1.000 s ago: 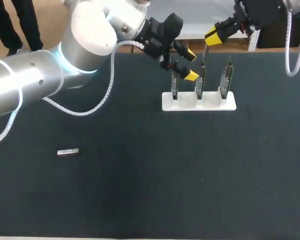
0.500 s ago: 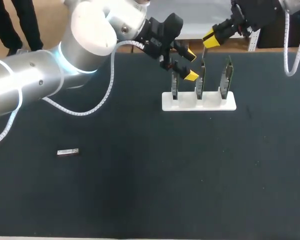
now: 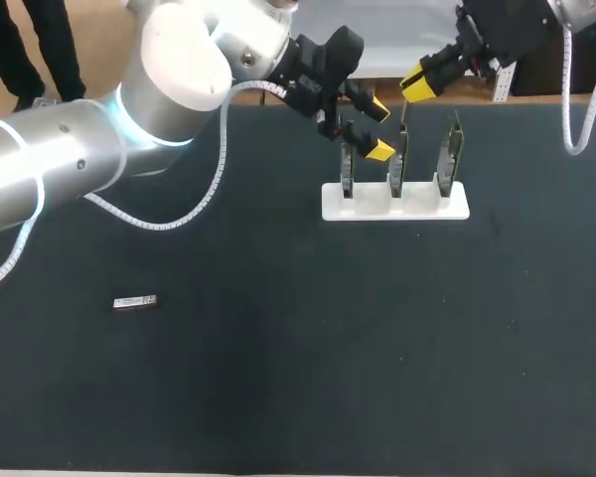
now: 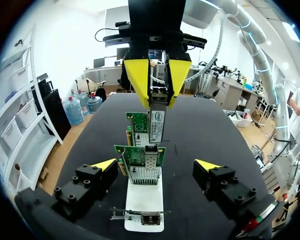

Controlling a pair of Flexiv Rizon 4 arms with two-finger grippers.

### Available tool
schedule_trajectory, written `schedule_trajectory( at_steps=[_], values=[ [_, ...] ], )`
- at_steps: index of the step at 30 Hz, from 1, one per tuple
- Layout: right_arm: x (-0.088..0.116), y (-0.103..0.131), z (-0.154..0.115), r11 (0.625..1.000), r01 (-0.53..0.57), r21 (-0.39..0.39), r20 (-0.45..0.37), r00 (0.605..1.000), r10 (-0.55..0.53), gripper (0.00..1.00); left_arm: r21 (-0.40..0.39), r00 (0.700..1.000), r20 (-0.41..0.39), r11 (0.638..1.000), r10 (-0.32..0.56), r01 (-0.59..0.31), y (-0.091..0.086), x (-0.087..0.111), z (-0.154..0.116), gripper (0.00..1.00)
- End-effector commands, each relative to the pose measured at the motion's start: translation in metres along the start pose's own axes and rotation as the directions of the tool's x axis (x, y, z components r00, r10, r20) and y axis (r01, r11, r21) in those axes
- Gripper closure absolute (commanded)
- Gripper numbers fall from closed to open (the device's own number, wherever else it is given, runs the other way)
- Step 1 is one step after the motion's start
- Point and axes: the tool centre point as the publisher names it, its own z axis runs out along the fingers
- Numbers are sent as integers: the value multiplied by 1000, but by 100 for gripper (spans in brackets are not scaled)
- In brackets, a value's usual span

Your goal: Pick up the optical module with the left hand, and insert it into the network port with the right hand.

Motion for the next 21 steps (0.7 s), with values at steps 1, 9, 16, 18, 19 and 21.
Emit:
schedule_trajectory(
  at_steps=[1, 9, 16, 18, 19, 21],
  values=[
    [1, -1, 2, 1000, -1, -5, -5, 1000, 1, 100, -6, 1000, -3, 1000, -2, 2, -3, 0, -1, 0],
    [4, 0, 4, 1000, -6, -11, -11, 1000, 6, 100, -6, 1000, -3, 1000, -2, 2, -3, 0, -1, 0],
    [9, -3, 6, 1000, -9, 3, -20, 1000, 9, 100, -6, 1000, -3, 1000, -2, 2, -3, 0, -1, 0],
    [9, -3, 6, 1000, -11, 7, -20, 1000, 11, 100, -6, 1000, -3, 1000, -2, 2, -3, 0, -1, 0],
    [9, -3, 6, 1000, -12, 8, -19, 1000, 12, 100, -6, 1000, -3, 1000, -2, 2, -3, 0, -1, 0],
    [10, -4, 6, 1000, -13, 8, -18, 1000, 13, 100, -6, 1000, -3, 1000, -2, 2, -3, 0, -1, 0]
  ],
)
